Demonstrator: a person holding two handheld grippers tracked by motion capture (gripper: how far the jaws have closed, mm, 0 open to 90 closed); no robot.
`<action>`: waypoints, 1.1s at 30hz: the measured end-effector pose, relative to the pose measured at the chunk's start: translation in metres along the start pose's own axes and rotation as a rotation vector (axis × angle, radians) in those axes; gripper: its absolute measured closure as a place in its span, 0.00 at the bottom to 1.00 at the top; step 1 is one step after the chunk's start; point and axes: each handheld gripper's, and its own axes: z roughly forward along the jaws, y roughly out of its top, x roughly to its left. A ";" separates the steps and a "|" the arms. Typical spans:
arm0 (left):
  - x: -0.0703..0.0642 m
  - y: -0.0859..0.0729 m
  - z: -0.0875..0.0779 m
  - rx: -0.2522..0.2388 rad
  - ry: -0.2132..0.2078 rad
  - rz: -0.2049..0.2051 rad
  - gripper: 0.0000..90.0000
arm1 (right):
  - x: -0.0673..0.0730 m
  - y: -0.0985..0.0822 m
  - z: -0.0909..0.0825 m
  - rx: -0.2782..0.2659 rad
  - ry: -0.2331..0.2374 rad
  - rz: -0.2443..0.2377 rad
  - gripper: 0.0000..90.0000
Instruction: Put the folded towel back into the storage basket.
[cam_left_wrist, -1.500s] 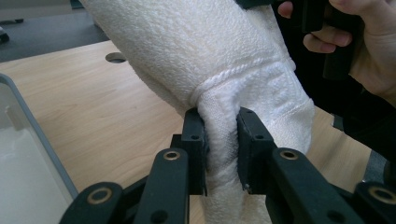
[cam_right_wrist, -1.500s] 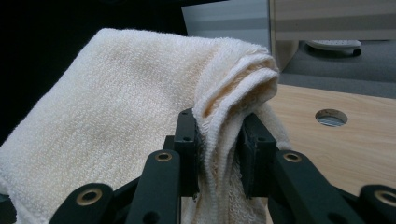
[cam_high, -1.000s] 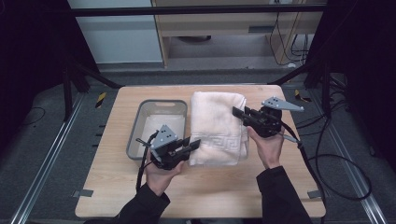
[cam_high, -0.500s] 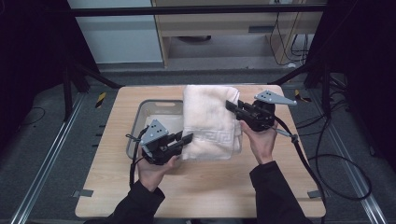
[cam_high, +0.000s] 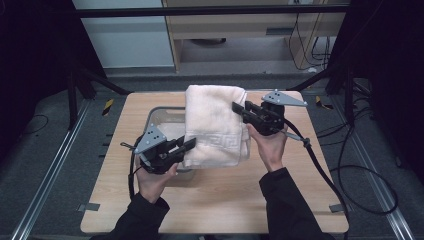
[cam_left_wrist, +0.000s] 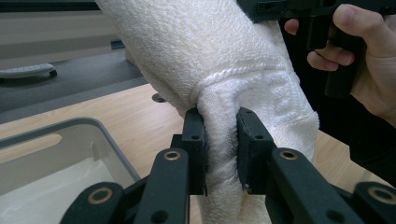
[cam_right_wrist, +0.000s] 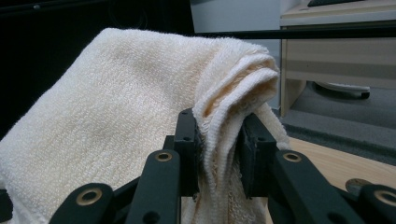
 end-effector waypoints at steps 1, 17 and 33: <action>0.001 0.001 -0.002 -0.001 0.002 0.001 0.83 | 0.001 0.001 0.001 0.000 0.002 0.003 0.80; 0.017 0.004 -0.023 -0.026 0.031 -0.008 0.83 | 0.020 0.011 0.020 -0.001 0.024 -0.017 0.80; 0.031 0.005 -0.044 -0.042 0.071 -0.020 0.83 | 0.039 0.020 0.041 -0.006 0.043 -0.040 0.80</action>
